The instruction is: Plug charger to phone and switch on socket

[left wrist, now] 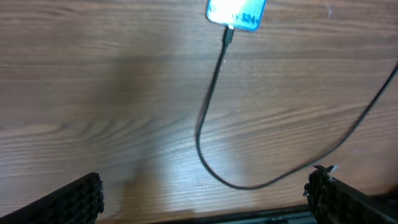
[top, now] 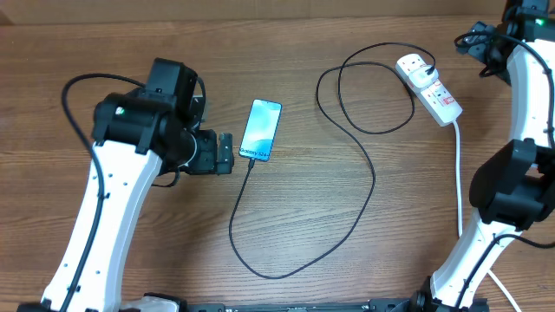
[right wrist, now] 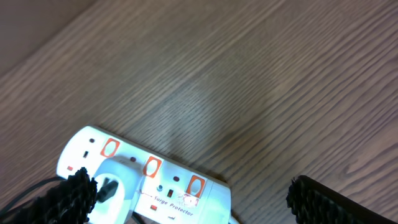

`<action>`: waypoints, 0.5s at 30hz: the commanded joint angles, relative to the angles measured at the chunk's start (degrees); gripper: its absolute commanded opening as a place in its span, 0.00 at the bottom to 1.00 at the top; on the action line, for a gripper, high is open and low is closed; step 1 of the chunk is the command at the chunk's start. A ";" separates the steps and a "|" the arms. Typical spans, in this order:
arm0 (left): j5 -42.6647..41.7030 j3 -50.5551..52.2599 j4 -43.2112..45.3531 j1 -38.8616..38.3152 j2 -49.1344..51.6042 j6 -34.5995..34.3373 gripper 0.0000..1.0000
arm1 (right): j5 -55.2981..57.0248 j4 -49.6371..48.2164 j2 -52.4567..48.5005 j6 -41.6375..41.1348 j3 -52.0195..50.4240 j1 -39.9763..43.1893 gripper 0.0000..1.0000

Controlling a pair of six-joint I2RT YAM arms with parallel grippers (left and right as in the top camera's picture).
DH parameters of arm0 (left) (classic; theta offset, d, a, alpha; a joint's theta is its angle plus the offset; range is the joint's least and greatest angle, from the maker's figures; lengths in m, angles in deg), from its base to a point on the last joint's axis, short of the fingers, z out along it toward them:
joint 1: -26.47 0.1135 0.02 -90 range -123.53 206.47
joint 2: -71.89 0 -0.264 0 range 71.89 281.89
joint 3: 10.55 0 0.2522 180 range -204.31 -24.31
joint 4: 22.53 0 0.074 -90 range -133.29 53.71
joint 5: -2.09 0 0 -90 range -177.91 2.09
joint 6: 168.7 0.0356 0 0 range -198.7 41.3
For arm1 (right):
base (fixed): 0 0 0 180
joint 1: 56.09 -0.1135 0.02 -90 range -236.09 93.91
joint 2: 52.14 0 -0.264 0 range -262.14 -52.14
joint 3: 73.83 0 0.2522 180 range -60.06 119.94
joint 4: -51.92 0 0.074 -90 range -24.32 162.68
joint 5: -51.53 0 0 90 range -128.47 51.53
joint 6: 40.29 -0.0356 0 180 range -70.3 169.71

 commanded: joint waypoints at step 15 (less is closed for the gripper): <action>13.35 -0.09 6.56 -1.49 -24.52 -2.84 0.99 | -4.96 -0.15 -11.13 -1.77 1.11 2.03 1.00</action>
